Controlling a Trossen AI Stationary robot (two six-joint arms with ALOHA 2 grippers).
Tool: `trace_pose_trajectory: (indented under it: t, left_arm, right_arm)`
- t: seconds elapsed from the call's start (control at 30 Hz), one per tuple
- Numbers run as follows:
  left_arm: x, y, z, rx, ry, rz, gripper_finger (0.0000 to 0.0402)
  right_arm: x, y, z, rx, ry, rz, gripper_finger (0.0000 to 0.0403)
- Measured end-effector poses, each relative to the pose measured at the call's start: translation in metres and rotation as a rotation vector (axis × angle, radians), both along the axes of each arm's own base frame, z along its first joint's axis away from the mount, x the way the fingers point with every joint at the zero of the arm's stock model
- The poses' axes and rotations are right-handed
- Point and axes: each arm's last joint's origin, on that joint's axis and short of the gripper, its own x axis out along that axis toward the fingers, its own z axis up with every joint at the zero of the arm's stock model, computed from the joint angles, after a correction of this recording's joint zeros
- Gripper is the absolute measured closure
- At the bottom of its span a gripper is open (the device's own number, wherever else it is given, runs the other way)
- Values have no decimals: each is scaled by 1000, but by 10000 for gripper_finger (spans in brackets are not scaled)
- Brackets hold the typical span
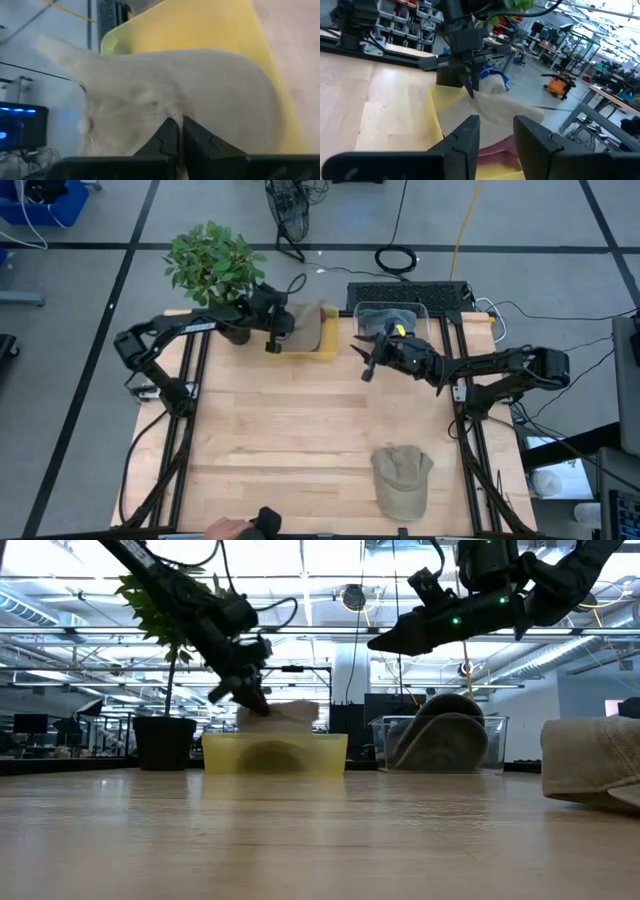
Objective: Pick & Place hat
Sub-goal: Put the left brown cap into the yellow bin
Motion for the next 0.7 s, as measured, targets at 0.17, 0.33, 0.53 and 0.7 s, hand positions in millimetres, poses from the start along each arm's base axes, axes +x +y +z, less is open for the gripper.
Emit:
trace_pose_trajectory:
  t: [0.17,0.33,0.53,0.7]
  left_arm:
    - [8,2,-14,-21,19,0,393]
    - [15,-3,-13,-10,-5,18,362]
    - [22,-12,-7,49,-4,69,329]
    - [27,-21,-8,71,22,69,296]
  right_arm:
    - [-1,-1,-1,6,13,-5,298]
    - [0,0,-3,52,7,39,298]
    - [0,2,-6,98,23,69,298]
    - [0,2,-8,128,35,65,298]
